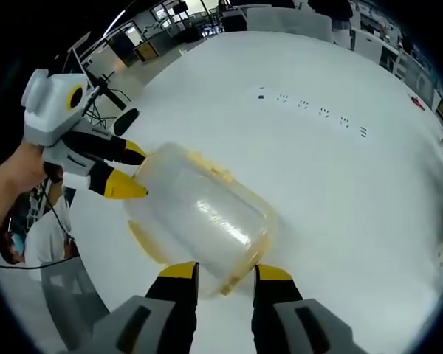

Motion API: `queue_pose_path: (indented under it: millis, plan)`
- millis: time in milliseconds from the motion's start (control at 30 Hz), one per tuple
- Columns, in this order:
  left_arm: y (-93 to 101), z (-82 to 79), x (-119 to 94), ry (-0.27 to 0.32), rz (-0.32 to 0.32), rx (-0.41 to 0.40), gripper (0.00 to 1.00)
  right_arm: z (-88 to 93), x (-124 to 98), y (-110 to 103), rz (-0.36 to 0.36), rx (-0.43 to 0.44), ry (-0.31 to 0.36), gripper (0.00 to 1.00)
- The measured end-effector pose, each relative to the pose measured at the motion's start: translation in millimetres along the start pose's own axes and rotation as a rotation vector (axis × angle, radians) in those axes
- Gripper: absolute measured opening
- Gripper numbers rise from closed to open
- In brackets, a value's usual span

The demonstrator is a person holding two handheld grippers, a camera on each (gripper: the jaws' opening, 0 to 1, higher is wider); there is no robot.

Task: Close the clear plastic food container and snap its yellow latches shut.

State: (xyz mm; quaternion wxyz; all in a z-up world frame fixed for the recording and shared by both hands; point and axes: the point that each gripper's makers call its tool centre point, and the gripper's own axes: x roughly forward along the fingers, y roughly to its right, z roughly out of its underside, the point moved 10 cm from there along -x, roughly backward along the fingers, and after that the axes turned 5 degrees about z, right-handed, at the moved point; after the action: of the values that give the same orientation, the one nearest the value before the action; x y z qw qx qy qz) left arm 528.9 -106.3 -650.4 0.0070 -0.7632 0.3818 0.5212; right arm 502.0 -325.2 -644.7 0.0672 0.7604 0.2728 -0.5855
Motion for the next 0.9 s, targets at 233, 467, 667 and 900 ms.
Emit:
queue_pose_path:
  millis: [233,467,667,900]
  plan:
    - [2.0,12.5,-5,0.005,-0.005,-0.006,0.31,7.4,1,-11,0.000,0.001,0.003,0.26]
    - [7.0,26.0,-12,0.015,-0.012,-0.013,0.31,15.6,0,-22,-0.003,-0.002,0.005,0.26]
    - [9.7,37.3,-16,0.024,-0.016,-0.023,0.31,22.1,0,-30,-0.005,-0.007,0.007,0.26]
    - [14.3,50.3,-21,0.017,-0.016,-0.026,0.31,32.1,0,-41,-0.009,-0.010,0.009,0.26]
